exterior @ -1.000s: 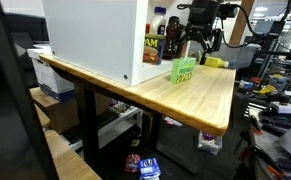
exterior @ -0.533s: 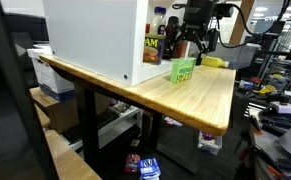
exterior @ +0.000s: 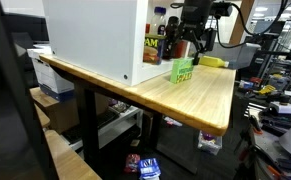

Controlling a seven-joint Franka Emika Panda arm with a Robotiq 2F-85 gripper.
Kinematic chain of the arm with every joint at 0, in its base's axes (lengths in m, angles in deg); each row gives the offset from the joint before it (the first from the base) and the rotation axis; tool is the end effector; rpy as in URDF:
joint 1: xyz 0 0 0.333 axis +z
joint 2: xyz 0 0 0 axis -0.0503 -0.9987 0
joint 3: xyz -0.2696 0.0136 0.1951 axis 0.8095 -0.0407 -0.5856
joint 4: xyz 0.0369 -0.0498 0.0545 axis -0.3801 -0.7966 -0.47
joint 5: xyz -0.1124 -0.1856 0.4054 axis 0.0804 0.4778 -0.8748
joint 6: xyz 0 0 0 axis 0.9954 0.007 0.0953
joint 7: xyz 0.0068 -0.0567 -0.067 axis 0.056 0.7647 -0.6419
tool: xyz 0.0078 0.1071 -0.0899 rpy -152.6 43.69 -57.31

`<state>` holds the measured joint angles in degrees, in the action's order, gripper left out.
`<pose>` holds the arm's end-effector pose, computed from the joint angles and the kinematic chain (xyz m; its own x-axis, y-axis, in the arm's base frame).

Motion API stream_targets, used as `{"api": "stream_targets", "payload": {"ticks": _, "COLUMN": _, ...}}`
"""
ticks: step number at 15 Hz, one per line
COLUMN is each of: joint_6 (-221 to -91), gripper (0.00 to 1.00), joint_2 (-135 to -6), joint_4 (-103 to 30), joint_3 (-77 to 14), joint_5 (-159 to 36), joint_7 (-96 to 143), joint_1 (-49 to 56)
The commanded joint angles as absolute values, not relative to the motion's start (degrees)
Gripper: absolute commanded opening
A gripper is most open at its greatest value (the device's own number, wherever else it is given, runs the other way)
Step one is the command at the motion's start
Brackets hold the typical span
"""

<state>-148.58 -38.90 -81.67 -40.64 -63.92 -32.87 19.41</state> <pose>0.4811 0.1900 0.3697 0.2838 0.9586 0.0241 0.9548 -0.2848 0.0847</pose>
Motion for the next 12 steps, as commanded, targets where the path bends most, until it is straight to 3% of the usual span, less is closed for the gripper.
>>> {"api": "stream_targets", "payload": {"ticks": 1, "joint_6": -144.57, "gripper": 1.0, "joint_2": -36.83, "joint_4": -80.82, "joint_3": -42.26, "joint_5": -62.84, "joint_7": -26.78, "joint_1": 17.98}}
{"api": "stream_targets", "payload": {"ticks": 12, "joint_6": -137.58, "gripper": 1.0, "joint_2": -32.46, "joint_4": -78.65, "joint_3": -39.79, "joint_5": -67.79, "joint_7": -16.25, "joint_1": 17.32}}
